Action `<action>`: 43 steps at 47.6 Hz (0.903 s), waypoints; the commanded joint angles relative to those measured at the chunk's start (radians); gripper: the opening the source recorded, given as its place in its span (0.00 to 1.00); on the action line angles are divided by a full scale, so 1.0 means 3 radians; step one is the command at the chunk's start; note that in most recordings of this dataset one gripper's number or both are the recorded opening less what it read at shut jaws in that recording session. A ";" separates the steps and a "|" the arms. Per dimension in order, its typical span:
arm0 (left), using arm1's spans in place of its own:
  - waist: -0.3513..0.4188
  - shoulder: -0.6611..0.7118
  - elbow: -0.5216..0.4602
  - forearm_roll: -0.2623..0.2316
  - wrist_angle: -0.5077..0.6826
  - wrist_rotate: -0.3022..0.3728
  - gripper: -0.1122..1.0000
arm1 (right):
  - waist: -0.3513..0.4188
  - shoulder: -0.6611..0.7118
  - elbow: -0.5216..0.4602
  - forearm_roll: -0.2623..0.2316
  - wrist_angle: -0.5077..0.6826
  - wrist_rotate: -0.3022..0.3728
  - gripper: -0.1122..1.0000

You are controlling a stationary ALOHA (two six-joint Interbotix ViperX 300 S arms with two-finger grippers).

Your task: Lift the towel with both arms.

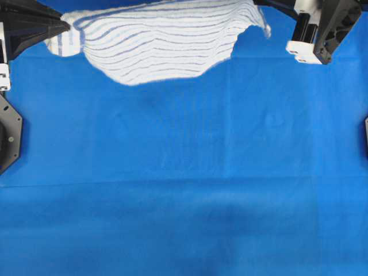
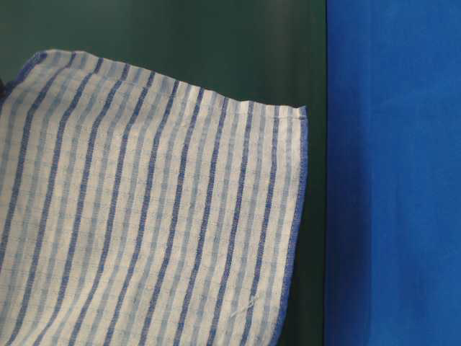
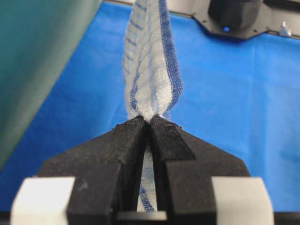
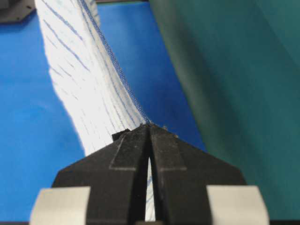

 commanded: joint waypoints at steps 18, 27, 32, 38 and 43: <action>0.0010 0.0102 -0.0082 -0.0005 -0.0026 0.0000 0.12 | 0.0005 -0.0041 -0.0066 0.0000 0.0072 -0.0020 0.10; 0.0010 0.0092 -0.0082 -0.0005 -0.0031 0.0005 0.21 | 0.0005 -0.0041 -0.0061 -0.0010 0.0077 -0.0010 0.11; 0.0010 0.0087 -0.0077 -0.0005 -0.0036 -0.0020 0.48 | 0.0010 -0.0041 -0.0051 -0.0020 0.0087 0.0000 0.33; 0.0010 0.0077 -0.0061 -0.0005 -0.0031 -0.0026 0.81 | 0.0005 -0.0041 -0.0010 -0.0031 0.0112 0.0010 0.65; 0.0010 0.0082 -0.0051 -0.0005 -0.0031 -0.0026 0.93 | 0.0005 -0.0041 0.0015 -0.0031 0.0112 0.0020 0.70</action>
